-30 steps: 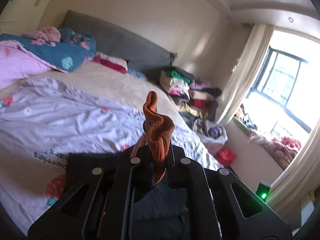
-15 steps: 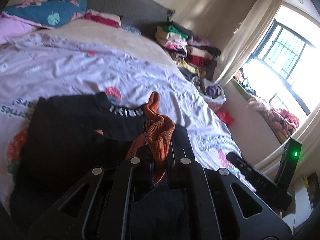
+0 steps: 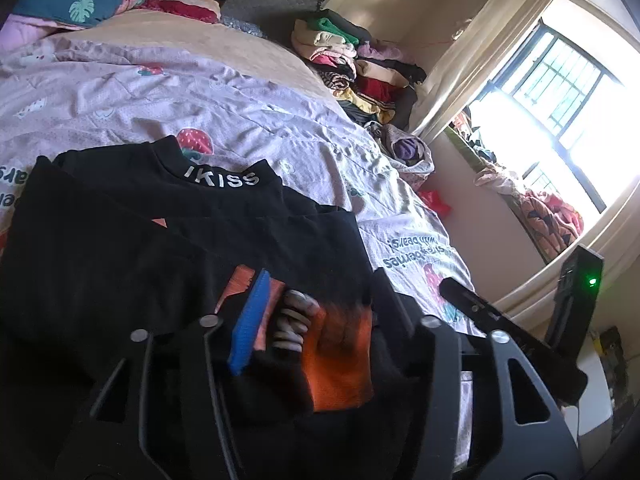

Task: Fold small clothes
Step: 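Grasp the shirt side with folded cuffs using the right gripper and fold it inward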

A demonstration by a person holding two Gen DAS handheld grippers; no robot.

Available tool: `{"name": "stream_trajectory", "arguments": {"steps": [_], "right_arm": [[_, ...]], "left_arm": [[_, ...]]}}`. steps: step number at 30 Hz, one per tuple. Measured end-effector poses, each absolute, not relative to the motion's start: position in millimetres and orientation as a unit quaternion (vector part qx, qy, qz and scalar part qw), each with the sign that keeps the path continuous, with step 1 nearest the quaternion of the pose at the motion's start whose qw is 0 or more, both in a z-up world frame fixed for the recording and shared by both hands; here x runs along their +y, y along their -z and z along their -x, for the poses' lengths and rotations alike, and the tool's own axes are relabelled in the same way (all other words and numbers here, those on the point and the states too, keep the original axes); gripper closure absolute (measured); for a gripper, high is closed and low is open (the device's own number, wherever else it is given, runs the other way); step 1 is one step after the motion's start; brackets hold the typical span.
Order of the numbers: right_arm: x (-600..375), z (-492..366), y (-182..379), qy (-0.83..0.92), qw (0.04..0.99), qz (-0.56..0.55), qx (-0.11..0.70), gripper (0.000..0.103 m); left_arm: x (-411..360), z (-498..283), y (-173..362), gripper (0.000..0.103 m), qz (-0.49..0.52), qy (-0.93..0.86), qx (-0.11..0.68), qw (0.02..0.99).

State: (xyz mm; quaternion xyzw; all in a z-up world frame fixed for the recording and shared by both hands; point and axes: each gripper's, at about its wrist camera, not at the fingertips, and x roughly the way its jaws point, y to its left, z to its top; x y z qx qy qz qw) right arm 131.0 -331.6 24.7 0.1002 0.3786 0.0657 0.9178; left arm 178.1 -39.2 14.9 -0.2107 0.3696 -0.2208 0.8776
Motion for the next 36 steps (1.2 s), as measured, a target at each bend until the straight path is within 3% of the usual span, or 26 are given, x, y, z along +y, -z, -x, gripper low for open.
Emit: {"name": "stream_trajectory", "arguments": {"steps": [4,12,15,16,17,18,28,36], "right_arm": [[-311.9,-135.6,-13.3,-0.109,0.903,-0.091,0.405,0.024],[-254.5,-148.0,38.0,-0.144,0.865,-0.034,0.479,0.043],[-244.6,-145.7,41.4,-0.135,0.870,-0.010,0.473,0.064],[-243.5,-144.3,38.5,-0.134,0.874,-0.003,0.468,0.073],[-243.6,-141.8,31.8,-0.134,0.881,0.006,0.454,0.092],[-244.7,-139.7,27.3,-0.144,0.884,0.004,0.444,0.095],[-239.8,-137.7,-48.3,-0.183,0.928,0.045,0.321,0.096],[-250.3,-156.7,-27.9,-0.147,0.925,0.049,0.348,0.096]], "left_arm": [[-17.5,-178.3,-18.3,0.047,0.197,0.170,0.366,0.893],[79.0,-176.9,2.8,0.044,0.172,-0.018,0.375,0.911],[107.6,-173.6,11.6,0.043,0.199,-0.038,0.381,0.902],[116.3,-172.4,14.9,0.043,0.206,-0.044,0.384,0.899],[120.8,-172.5,16.8,0.043,0.209,-0.048,0.385,0.898],[124.0,-172.4,18.6,0.043,0.211,-0.051,0.387,0.896],[125.5,-183.3,25.9,0.043,0.205,-0.058,0.401,0.891],[93.8,-194.9,9.3,0.043,0.166,-0.025,0.385,0.908]]}}
